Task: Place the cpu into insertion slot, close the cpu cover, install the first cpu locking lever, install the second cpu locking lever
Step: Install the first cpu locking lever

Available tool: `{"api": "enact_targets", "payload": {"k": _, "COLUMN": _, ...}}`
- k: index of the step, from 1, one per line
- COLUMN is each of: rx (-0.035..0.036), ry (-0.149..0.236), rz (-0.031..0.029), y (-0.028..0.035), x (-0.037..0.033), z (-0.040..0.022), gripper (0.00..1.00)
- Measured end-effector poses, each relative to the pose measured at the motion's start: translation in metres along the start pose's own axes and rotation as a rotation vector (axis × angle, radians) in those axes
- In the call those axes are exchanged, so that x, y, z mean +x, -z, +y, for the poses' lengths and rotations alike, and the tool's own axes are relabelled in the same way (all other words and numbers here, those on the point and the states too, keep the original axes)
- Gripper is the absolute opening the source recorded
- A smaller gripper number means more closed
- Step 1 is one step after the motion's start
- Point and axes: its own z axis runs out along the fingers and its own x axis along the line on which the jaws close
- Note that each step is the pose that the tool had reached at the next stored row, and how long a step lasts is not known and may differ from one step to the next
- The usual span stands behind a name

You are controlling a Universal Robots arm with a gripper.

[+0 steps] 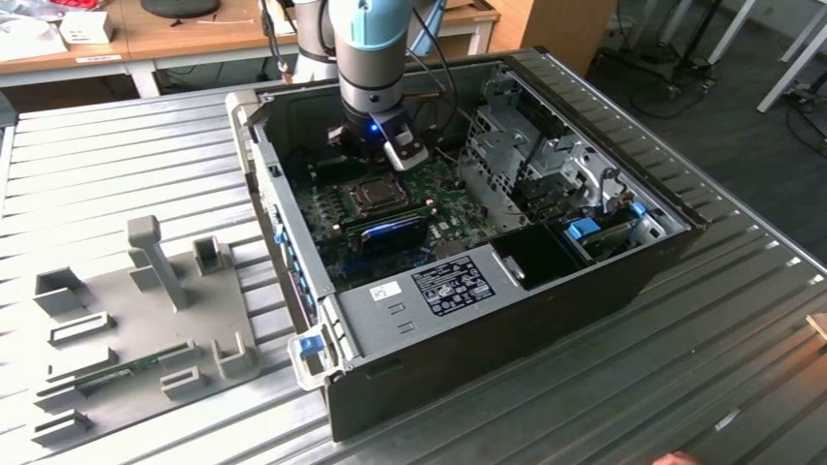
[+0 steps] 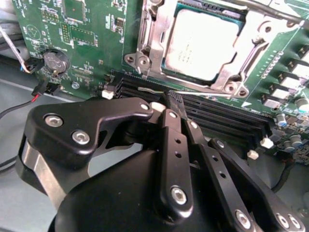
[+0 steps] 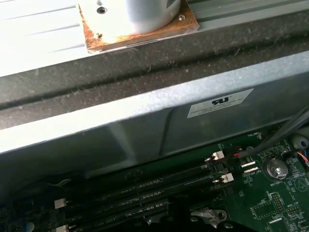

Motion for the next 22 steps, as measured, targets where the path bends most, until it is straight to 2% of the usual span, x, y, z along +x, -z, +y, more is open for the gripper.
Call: {"api": "enact_targets", "payload": {"k": 22, "rx": 0.0013, "ry": 0.0, "rz": -0.0004, "y": -0.0012, "x": -0.0002, "z": -0.0005, "gripper": 0.1}}
